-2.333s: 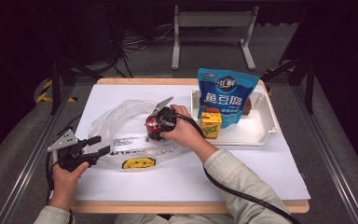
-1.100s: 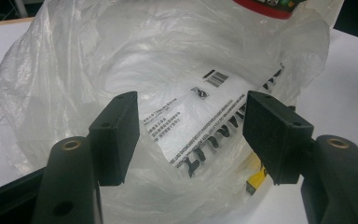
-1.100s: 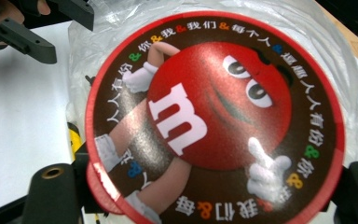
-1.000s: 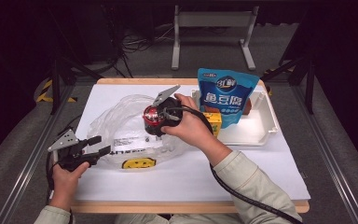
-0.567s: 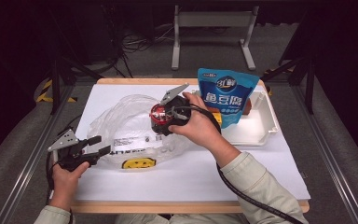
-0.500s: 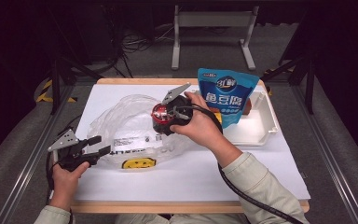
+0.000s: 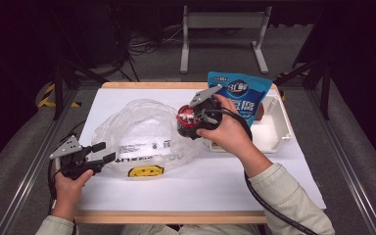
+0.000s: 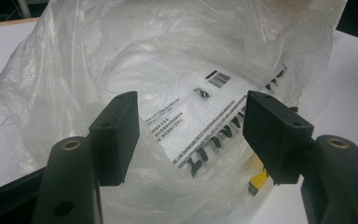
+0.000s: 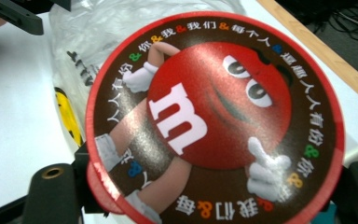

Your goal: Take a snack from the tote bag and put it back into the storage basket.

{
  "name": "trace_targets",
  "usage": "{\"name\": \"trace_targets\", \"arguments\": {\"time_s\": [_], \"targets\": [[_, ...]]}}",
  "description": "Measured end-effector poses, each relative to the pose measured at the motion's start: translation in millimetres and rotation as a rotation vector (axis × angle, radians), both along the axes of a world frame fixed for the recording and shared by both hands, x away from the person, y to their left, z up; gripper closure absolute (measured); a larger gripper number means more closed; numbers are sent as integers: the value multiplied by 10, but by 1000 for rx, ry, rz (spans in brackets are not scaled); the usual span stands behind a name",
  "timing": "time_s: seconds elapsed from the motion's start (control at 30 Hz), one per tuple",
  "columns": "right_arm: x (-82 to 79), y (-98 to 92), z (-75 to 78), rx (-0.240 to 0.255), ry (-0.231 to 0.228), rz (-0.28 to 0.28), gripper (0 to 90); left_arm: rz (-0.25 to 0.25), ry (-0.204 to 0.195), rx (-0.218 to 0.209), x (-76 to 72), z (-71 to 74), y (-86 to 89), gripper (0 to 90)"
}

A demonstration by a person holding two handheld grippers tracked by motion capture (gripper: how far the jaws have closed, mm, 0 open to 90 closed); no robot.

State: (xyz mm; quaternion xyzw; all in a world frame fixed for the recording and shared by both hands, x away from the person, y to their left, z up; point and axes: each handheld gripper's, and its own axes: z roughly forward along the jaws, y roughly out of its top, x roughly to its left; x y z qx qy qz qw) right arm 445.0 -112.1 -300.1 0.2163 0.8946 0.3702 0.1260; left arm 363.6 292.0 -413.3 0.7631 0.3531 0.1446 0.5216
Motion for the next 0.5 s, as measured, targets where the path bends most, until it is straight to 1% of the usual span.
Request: {"name": "trace_targets", "arguments": {"time_s": [0.1, 0.13, 0.33, 0.43, 0.5], "targets": [[2, -112, 26, -7, 1, -14, 253, 3, 5, -3, 2, -6, -1, 369], [3, -153, 32, -14, -11, -17, 253, 3, 5, -4, 2, -7, 0, 369], [-5, -315, 58, -22, -12, -38, 253, 3, 3, 5, 12, -12, 2, 369], [-10, -396, 71, -24, -11, -46, 253, 4, 9, 0, 14, -19, 3, 369], [-12, -453, 76, -30, -11, -56, 253, 5, 4, 4, 16, -19, 5, 369]]}}
